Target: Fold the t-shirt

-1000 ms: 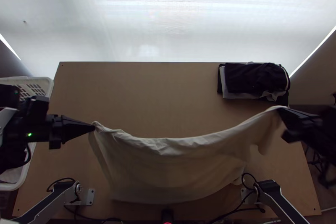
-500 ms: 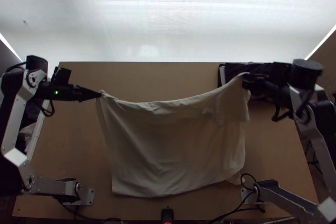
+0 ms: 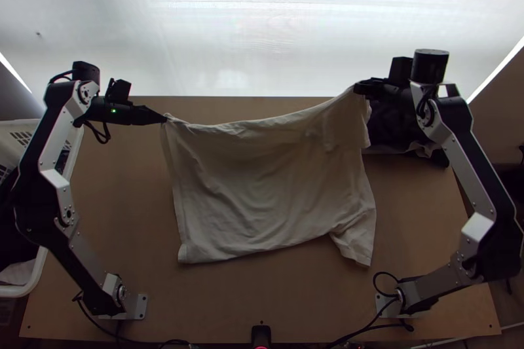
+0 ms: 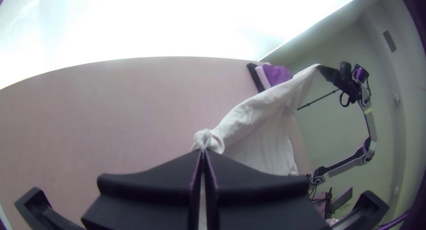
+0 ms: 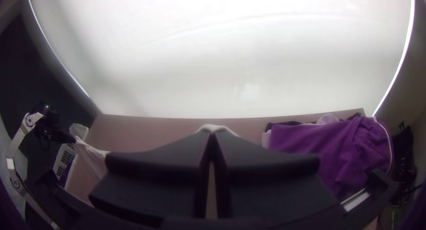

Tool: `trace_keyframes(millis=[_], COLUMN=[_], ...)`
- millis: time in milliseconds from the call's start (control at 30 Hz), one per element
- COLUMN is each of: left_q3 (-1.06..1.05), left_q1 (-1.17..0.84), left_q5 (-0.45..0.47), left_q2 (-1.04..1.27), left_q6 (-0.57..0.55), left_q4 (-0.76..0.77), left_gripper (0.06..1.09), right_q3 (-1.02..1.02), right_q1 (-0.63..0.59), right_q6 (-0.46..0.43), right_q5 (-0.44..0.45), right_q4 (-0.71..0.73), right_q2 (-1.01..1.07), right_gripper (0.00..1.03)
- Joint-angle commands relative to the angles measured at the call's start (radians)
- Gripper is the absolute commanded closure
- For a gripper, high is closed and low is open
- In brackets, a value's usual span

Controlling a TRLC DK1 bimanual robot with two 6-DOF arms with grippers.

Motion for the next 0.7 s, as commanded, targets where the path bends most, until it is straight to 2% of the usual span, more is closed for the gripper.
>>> trace_keyframes(millis=[0, 167, 233, 267, 300, 333, 367, 400, 567, 667], left_q3=[0.070, 0.065, 0.065, 0.065, 0.065, 0.064, 0.062, 0.062, 0.053, 0.062], left_q1=[0.001, 0.001, 0.001, 0.001, 0.001, 0.006, 0.008, 0.011, 0.014, -0.008], left_q5=[-0.038, -0.041, -0.069, -0.069, -0.071, -0.069, -0.069, -0.069, -0.074, -0.074], left_q2=[0.118, 0.130, 0.133, 0.136, 0.136, 0.136, 0.135, 0.132, 0.035, -0.029], left_q6=[-0.021, -0.021, -0.022, -0.027, -0.027, -0.028, -0.028, -0.028, -0.025, 0.031], left_q4=[0.031, 0.031, 0.036, 0.040, 0.040, 0.040, 0.040, 0.040, 0.007, -0.128], left_gripper=[1.05, 1.05, 1.05, 1.02, 0.87, 0.54, 0.15, 0.10, 0.10, 0.10], right_q3=[0.093, 0.082, 0.077, 0.079, 0.081, 0.081, 0.079, 0.077, 0.056, 0.077], right_q1=[0.001, 0.017, 0.019, 0.019, 0.020, 0.020, 0.019, 0.017, -0.024, -0.070], right_q6=[-0.002, -0.002, -0.002, 0.001, 0.004, 0.004, 0.004, 0.006, 0.044, 0.067], right_q5=[0.001, 0.001, 0.001, 0.001, 0.001, 0.003, 0.004, 0.004, 0.004, 0.001], right_q4=[0.020, 0.020, 0.020, 0.020, 0.020, 0.020, 0.020, 0.019, -0.015, -0.190], right_q2=[0.120, 0.122, 0.119, 0.119, 0.120, 0.120, 0.119, 0.113, 0.012, -0.038], right_gripper=[1.00, 1.00, 0.99, 0.92, 0.67, 0.27, 0.01, 0.04, 0.04, 0.04])
